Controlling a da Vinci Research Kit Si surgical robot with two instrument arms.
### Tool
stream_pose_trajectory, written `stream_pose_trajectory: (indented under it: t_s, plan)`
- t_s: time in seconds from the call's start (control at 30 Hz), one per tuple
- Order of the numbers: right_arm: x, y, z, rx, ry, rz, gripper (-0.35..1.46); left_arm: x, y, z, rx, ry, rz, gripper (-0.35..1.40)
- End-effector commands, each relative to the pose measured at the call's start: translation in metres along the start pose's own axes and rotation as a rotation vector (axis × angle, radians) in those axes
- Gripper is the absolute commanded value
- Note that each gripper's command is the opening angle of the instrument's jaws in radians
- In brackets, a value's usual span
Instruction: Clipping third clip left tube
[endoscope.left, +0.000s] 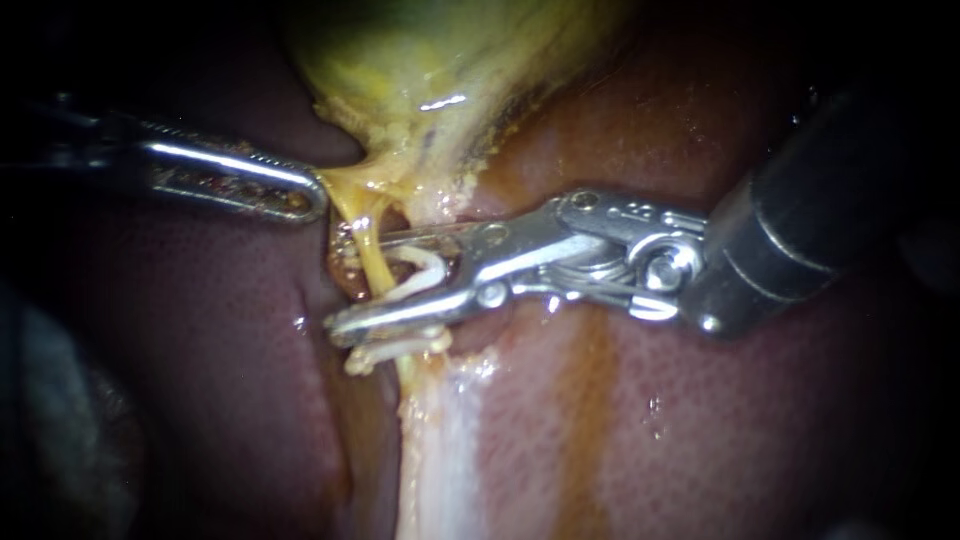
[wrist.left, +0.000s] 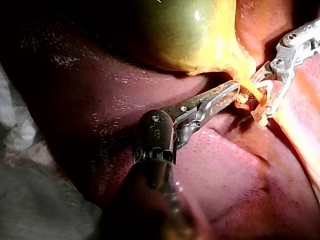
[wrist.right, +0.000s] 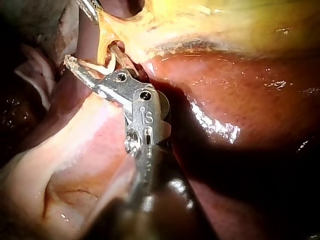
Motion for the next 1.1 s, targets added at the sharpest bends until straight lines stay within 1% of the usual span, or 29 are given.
stream_pose_trajectory:
  t_s: [0.03,0.1,0.13,0.2,0.33,0.43,0.57,0.67,0.87,0.97,1.03,1.1]
  plan:
    - [0.0001,0.0001,0.0003,0.002,0.004,0.0,0.45,0.0,0.0,0.0,0.0,0.0,0.0,-0.35]
    - [0.0003,0.0001,0.0006,0.007,0.015,0.005,0.45,0.0,0.0,0.0,0.0,0.0,0.0,-0.35]
    - [0.0004,0.0,0.0007,0.012,0.026,0.006,0.45,0.0,0.0,0.0,0.0,0.0,0.0,-0.35]
    - [0.0008,-0.0002,0.0007,0.016,0.035,0.007,0.45,0.0,-0.0001,0.0,-0.001,0.0,0.0,-0.35]
    - [0.002,-0.0011,0.0006,0.027,0.054,0.014,0.44,-0.0001,-0.0003,0.0,-0.001,0.0,0.001,-0.35]
    - [0.0032,-0.002,0.0005,0.036,0.073,0.02,0.44,-0.0002,-0.0006,-0.0001,-0.001,0.0,0.001,-0.35]
    - [0.0045,-0.0031,0.0004,0.042,0.08,0.027,0.44,-0.0002,-0.0008,-0.0002,-0.002,-0.001,0.002,-0.35]
    - [0.0049,-0.0033,0.0003,0.043,0.081,0.029,0.43,-0.0002,-0.0009,-0.0002,-0.002,-0.001,0.002,-0.35]
    - [0.005,-0.0033,0.0,0.044,0.081,0.03,0.37,-0.0002,-0.0009,-0.0002,-0.002,-0.001,0.002,-0.35]
    - [0.0051,-0.0033,-0.0003,0.046,0.081,0.031,0.29,-0.0002,-0.0009,-0.0002,-0.002,-0.001,0.002,-0.35]
    - [0.0052,-0.0033,-0.0006,0.048,0.081,0.05,0.22,-0.0002,-0.0009,-0.0002,-0.002,-0.001,0.002,-0.35]
    - [0.0052,-0.0034,-0.0008,0.05,0.084,0.05,0.13,-0.0002,-0.0009,-0.0002,-0.002,-0.001,0.002,-0.35]
